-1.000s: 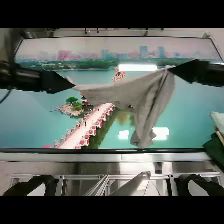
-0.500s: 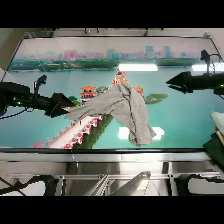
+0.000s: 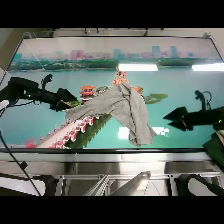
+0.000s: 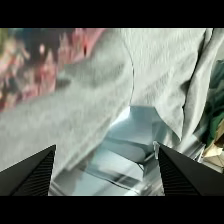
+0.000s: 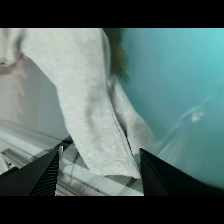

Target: Fold the shirts.

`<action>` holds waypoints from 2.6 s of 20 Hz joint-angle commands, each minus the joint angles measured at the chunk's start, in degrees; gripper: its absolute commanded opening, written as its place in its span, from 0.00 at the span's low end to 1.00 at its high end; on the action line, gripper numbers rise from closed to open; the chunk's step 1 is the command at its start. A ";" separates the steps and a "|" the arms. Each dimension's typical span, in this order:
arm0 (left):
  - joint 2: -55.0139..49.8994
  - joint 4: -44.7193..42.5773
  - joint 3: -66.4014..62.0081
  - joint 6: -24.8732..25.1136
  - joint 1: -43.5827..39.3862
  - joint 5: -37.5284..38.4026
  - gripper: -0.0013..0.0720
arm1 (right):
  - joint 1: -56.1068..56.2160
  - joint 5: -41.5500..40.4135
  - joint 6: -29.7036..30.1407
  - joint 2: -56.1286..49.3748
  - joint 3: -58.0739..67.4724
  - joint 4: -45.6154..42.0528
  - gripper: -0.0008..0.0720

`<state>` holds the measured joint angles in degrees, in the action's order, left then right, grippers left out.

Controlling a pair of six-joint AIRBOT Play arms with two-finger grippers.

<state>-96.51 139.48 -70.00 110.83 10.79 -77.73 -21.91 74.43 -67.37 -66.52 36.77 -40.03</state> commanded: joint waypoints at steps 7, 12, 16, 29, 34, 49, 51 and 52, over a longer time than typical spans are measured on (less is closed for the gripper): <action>-21.57 -4.94 -22.77 -6.01 -9.03 -7.76 0.99 | 20.96 -16.28 -9.49 1.11 -14.23 4.37 0.78; -26.62 -4.94 -30.51 -6.03 -14.51 -14.47 0.60 | 24.17 -20.15 -6.49 -2.05 -14.16 9.33 0.44; -27.08 -4.87 -33.83 -5.95 -15.87 -15.26 0.04 | 24.17 -20.20 -5.86 -2.05 -14.10 9.88 0.19; -27.06 -4.87 -35.21 -5.97 -13.25 -18.21 0.05 | 15.45 -12.26 -9.46 5.09 -14.80 -0.52 0.62; -27.06 -4.85 -35.21 -5.95 -13.00 -17.88 0.05 | 16.20 -18.71 -15.02 4.87 -17.88 -2.89 0.82; -17.53 3.43 -35.21 -3.69 -8.63 -21.38 0.05 | 14.80 -1.90 4.83 7.32 -10.56 24.26 0.03; -10.51 5.29 -35.21 -3.69 -5.81 -21.05 0.05 | 6.60 4.59 2.69 16.04 -3.13 24.76 0.03; -6.23 6.23 -35.21 -3.72 -4.13 -20.72 0.05 | 1.16 6.93 1.77 20.00 2.14 25.77 0.03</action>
<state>-111.26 141.43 -105.14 106.52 3.18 -98.67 -10.90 70.59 -63.31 -56.10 29.67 -16.80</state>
